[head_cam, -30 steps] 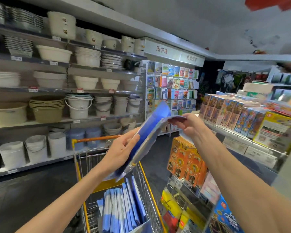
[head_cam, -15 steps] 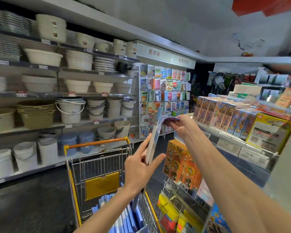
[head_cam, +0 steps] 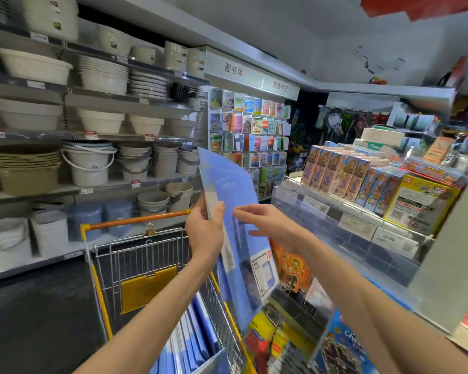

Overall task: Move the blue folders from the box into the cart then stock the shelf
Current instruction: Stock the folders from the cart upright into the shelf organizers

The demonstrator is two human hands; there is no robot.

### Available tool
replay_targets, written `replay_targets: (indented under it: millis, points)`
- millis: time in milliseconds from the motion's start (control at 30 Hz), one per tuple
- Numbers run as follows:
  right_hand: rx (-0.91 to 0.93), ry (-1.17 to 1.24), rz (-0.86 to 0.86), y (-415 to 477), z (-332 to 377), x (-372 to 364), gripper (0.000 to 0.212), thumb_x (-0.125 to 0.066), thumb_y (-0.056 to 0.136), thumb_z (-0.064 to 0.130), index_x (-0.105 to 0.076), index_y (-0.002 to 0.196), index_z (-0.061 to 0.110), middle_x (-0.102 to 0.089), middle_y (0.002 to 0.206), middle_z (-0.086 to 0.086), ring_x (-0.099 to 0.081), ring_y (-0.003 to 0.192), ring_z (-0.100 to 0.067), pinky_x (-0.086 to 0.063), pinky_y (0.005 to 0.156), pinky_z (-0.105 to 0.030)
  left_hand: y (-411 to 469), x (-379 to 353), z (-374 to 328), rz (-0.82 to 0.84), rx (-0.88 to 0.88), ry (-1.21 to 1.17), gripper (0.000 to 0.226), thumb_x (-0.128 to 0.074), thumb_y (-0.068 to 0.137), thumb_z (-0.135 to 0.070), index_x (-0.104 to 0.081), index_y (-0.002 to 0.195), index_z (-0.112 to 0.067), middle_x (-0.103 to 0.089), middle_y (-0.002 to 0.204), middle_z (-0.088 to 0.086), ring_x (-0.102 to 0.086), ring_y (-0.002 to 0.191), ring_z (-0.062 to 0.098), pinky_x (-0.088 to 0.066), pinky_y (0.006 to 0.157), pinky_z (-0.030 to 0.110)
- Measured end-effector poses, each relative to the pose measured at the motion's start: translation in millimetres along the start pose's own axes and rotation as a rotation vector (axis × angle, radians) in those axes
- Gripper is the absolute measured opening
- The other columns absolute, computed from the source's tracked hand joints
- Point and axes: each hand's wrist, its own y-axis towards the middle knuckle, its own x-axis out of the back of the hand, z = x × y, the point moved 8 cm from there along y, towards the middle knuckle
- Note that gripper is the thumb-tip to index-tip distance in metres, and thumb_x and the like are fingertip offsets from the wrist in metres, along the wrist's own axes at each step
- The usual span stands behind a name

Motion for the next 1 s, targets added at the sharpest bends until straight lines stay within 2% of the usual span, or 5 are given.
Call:
replay_targets:
  millis: [200, 467, 600, 833, 1000]
  points:
    - [0.106, -0.116, 0.142, -22.3, 1.0, -30.6, 0.080, -0.070, 0.086, 0.051, -0.030, 0.154, 0.038, -0.024, 0.160, 0.019, -0.021, 0.148, -0.004, -0.026, 0.121, -0.038, 8.9, -1.6, 9.9, -0.215, 0.318, -0.145, 0.025, -0.075, 0.087, -0.038, -0.067, 0.104, -0.022, -0.071, 0.110, -0.001, -0.066, 0.105, 0.020, -0.050, 0.086, 0.032]
    - [0.161, 0.129, -0.027, -40.7, 9.0, 9.7, 0.099, -0.085, 0.070, 0.052, -0.027, 0.149, 0.053, -0.062, 0.135, -0.013, -0.049, 0.136, -0.025, -0.044, 0.109, -0.047, -14.9, -57.6, -7.6, 0.158, 0.386, -0.149, 0.059, -0.063, 0.058, -0.087, -0.077, 0.082, -0.036, -0.078, 0.088, 0.003, -0.074, 0.089, 0.024, -0.058, 0.088, 0.051]
    - [0.256, 0.514, -0.148, -71.3, 10.2, 34.2, 0.081, -0.075, 0.087, 0.023, -0.031, 0.154, 0.030, -0.068, 0.127, -0.010, -0.070, 0.108, -0.030, -0.056, 0.092, -0.051, -33.7, -87.2, -37.0, 0.376, 0.363, -0.087, 0.074, -0.034, 0.076, -0.090, -0.081, 0.096, -0.035, -0.079, 0.098, 0.004, -0.073, 0.098, 0.029, -0.054, 0.097, 0.055]
    - [0.283, 0.638, -0.496, -132.6, 1.2, 112.1, 0.063, -0.080, 0.082, 0.030, -0.055, 0.139, 0.020, -0.074, 0.103, -0.006, -0.066, 0.061, -0.008, -0.048, 0.049, -0.020, -106.5, -145.6, -95.9, 0.533, 0.215, -0.049, 0.075, -0.007, 0.103, -0.062, -0.073, 0.100, -0.027, -0.077, 0.094, 0.001, -0.070, 0.089, 0.011, -0.052, 0.086, 0.026]
    - [0.485, 0.301, -0.643, -206.9, 22.8, 193.6, 0.019, -0.062, 0.096, 0.012, -0.068, 0.115, 0.013, -0.074, 0.105, -0.007, -0.065, 0.089, -0.010, -0.053, 0.082, -0.030, -146.3, -196.7, -152.5, 0.643, 0.098, -0.052, 0.053, -0.027, 0.106, -0.052, -0.072, 0.106, -0.023, -0.055, 0.094, 0.016, -0.052, 0.085, 0.024, -0.048, 0.072, 0.031]
